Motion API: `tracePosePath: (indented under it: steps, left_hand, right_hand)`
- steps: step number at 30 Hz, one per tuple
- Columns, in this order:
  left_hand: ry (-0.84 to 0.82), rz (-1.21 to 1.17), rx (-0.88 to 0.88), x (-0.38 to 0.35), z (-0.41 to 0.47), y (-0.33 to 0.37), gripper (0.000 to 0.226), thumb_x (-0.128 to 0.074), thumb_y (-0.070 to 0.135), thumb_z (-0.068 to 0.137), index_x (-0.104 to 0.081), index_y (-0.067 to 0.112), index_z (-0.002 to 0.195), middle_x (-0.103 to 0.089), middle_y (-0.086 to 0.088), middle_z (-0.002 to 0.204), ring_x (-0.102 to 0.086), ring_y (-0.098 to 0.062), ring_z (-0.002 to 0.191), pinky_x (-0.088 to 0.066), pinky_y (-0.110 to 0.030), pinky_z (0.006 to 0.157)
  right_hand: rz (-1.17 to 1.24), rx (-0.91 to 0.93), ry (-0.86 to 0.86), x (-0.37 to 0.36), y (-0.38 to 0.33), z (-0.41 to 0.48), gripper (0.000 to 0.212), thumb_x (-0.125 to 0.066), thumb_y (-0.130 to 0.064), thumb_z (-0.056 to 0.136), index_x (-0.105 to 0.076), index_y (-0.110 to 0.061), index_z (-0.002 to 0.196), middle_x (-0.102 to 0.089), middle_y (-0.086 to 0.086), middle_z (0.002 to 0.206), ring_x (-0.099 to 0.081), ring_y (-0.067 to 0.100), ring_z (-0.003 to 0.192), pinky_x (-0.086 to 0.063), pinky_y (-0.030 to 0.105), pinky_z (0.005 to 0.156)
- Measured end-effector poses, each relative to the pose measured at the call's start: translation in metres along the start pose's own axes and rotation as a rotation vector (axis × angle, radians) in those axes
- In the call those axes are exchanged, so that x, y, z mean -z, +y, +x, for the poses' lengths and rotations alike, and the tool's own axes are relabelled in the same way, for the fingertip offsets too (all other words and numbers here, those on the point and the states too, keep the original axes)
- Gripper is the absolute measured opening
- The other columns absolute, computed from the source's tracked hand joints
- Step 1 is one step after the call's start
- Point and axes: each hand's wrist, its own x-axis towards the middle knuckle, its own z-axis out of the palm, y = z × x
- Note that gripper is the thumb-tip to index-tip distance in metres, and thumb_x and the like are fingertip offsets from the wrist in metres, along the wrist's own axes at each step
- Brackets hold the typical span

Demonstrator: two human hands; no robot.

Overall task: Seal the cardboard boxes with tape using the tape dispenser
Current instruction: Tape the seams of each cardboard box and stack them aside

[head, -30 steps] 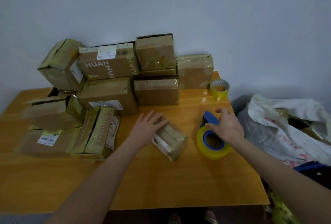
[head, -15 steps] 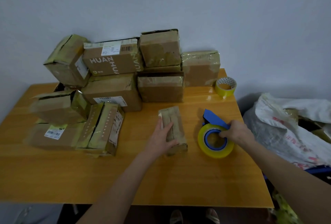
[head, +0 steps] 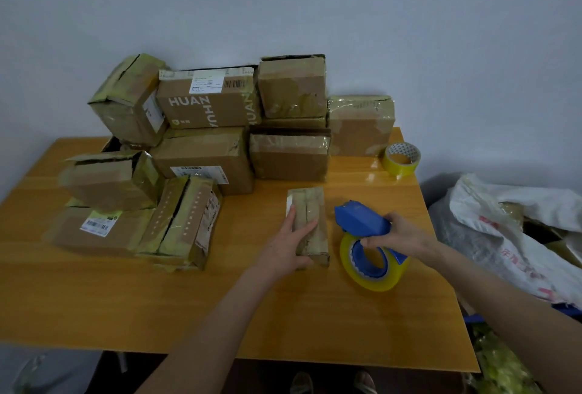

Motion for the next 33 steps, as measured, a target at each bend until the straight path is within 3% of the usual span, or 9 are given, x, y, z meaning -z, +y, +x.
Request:
tracePosePath:
  steps: [4,9,15,18,21,24,29,31,33]
  left_hand:
    - [-0.002,-0.043,-0.032,-0.001,-0.002,-0.005,0.089,-0.073,0.025,0.083,-0.018,0.045,0.149,0.022,0.007,0.158,-0.007,-0.018,0.148,-0.033,-0.04,0.113]
    - [-0.02,-0.109,-0.044,-0.003,0.0,-0.007,0.089,-0.075,0.025,0.081,-0.02,0.045,0.148,0.022,0.015,0.157,-0.001,-0.016,0.148,-0.031,-0.044,0.115]
    - [-0.01,-0.055,-0.025,0.021,-0.004,-0.004,0.109,-0.078,0.053,0.069,-0.008,0.04,0.152,0.021,0.007,0.159,0.006,-0.023,0.147,-0.016,-0.052,0.117]
    - [-0.033,0.101,-0.067,0.017,-0.009,-0.003,0.097,-0.074,0.046,0.078,-0.012,0.04,0.152,0.012,0.005,0.16,-0.004,-0.024,0.147,-0.018,-0.047,0.116]
    - [0.125,0.262,-0.113,-0.004,-0.015,-0.002,0.082,-0.066,0.042,0.085,-0.017,0.039,0.151,0.001,0.003,0.16,-0.011,-0.022,0.146,-0.013,-0.04,0.118]
    - [0.188,0.385,-0.154,-0.009,-0.012,-0.001,0.083,-0.063,0.042,0.087,-0.013,0.031,0.153,-0.007,-0.003,0.159,-0.008,-0.022,0.146,-0.012,-0.039,0.118]
    - [-0.001,0.38,-0.146,-0.012,-0.015,-0.001,0.11,-0.071,0.044,0.078,0.008,0.025,0.153,0.016,0.001,0.159,0.015,-0.021,0.146,-0.017,-0.043,0.118]
    - [0.008,0.286,-0.147,-0.011,-0.019,-0.006,0.105,-0.067,0.044,0.082,0.01,0.026,0.153,0.021,0.004,0.159,0.02,-0.015,0.145,-0.028,-0.041,0.116]
    - [0.043,0.23,-0.152,-0.011,-0.021,-0.01,0.094,-0.059,0.05,0.088,0.005,0.028,0.153,0.02,0.006,0.159,0.018,-0.012,0.145,-0.029,-0.041,0.116]
  right_hand:
    - [0.183,-0.03,-0.053,0.002,-0.004,-0.01,0.068,-0.085,-0.024,0.061,-0.049,-0.017,0.118,-0.06,0.003,0.103,-0.061,0.018,0.087,-0.048,0.027,0.065]
    - [-0.159,0.068,0.01,0.012,-0.003,-0.01,0.066,-0.082,-0.012,0.069,-0.043,-0.015,0.122,-0.054,0.004,0.108,-0.058,0.022,0.095,-0.052,0.036,0.081]
    - [-0.089,0.118,0.033,0.036,0.002,-0.025,0.052,-0.081,-0.006,0.069,-0.052,-0.019,0.11,-0.06,0.005,0.106,-0.061,0.019,0.092,-0.051,0.034,0.08]
    - [-0.095,0.199,0.032,0.046,-0.009,-0.033,0.056,-0.083,-0.004,0.067,-0.054,-0.02,0.112,-0.062,0.0,0.105,-0.062,0.014,0.093,-0.049,0.029,0.078]
    - [-0.101,0.238,0.044,0.043,-0.019,-0.036,0.062,-0.084,-0.004,0.067,-0.052,-0.021,0.117,-0.06,-0.005,0.106,-0.06,0.01,0.095,-0.047,0.026,0.078]
    - [-0.081,0.244,0.041,0.034,-0.025,-0.037,0.056,-0.082,-0.004,0.069,-0.052,-0.02,0.114,-0.06,-0.001,0.106,-0.061,0.014,0.095,-0.05,0.027,0.077]
    - [-0.015,0.207,0.008,0.016,-0.018,-0.035,0.051,-0.08,-0.002,0.071,-0.052,-0.02,0.11,-0.06,0.006,0.107,-0.061,0.02,0.096,-0.053,0.038,0.086]
    - [0.024,0.199,0.018,0.017,-0.018,-0.034,0.052,-0.08,-0.002,0.071,-0.053,-0.017,0.113,-0.06,0.007,0.108,-0.062,0.021,0.096,-0.053,0.033,0.08]
    - [0.064,0.185,0.019,0.02,-0.016,-0.034,0.055,-0.082,-0.006,0.067,-0.054,-0.017,0.114,-0.061,0.007,0.108,-0.062,0.021,0.095,-0.052,0.029,0.075]
